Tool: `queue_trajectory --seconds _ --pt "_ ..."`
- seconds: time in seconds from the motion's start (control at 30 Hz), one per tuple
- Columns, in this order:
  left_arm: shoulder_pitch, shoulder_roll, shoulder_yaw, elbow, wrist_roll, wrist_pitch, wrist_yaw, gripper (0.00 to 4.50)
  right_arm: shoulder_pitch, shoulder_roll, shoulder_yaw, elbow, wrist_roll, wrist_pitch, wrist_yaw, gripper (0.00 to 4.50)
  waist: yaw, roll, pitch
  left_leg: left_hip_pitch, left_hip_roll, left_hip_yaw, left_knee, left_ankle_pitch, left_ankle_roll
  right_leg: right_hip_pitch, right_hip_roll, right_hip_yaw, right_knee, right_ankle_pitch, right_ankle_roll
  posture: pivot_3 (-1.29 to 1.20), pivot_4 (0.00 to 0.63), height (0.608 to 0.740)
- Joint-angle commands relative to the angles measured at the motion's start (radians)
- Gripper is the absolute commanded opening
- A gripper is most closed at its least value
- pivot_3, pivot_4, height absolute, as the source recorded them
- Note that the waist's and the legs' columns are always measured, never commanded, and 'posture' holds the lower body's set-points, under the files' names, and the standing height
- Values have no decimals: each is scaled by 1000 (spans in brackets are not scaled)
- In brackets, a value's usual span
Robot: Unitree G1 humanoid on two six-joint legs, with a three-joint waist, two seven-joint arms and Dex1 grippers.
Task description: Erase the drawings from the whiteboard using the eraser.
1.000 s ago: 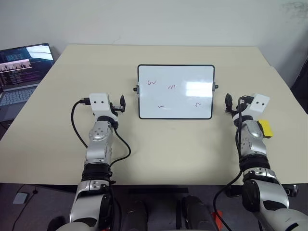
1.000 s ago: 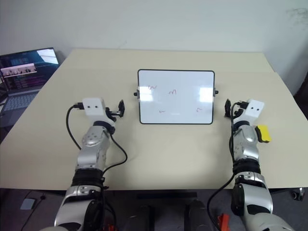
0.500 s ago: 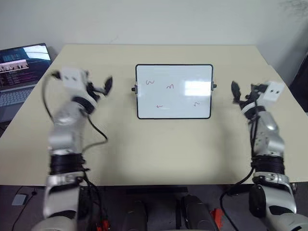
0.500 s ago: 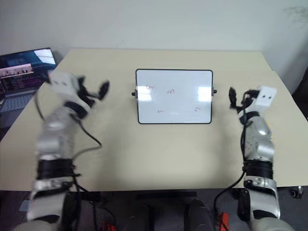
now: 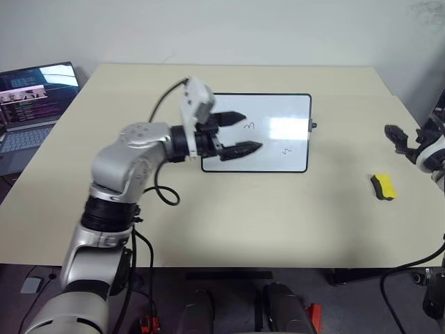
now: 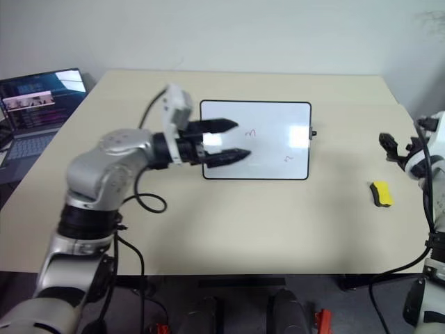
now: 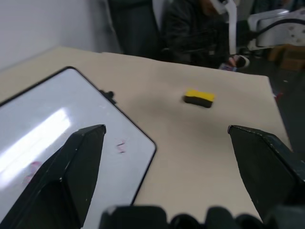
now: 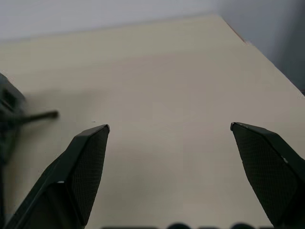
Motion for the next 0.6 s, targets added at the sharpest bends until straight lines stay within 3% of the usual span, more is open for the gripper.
queue_trajectory --seconds 0.03,0.33,0.6 --pt "-28 -53 -47 10 45 -8 19 4500 24 -23 -26 -5 -23 -8 14 4470 -1 0 0 0 0 1 0 0 0 0 0 1 0 0 0 0 150 740" --pt "20 -94 -128 -1 111 9 9 4500 103 -6 -37 -17 14 104 77 4470 2 0 0 0 0 1 0 0 0 0 0 1 0 0 1 0 150 740" --pt "30 -104 -128 -16 122 29 9 4500 140 8 -45 -12 10 140 67 4470 5 0 0 0 0 1 0 0 0 0 0 1 0 0 1 0 150 740"
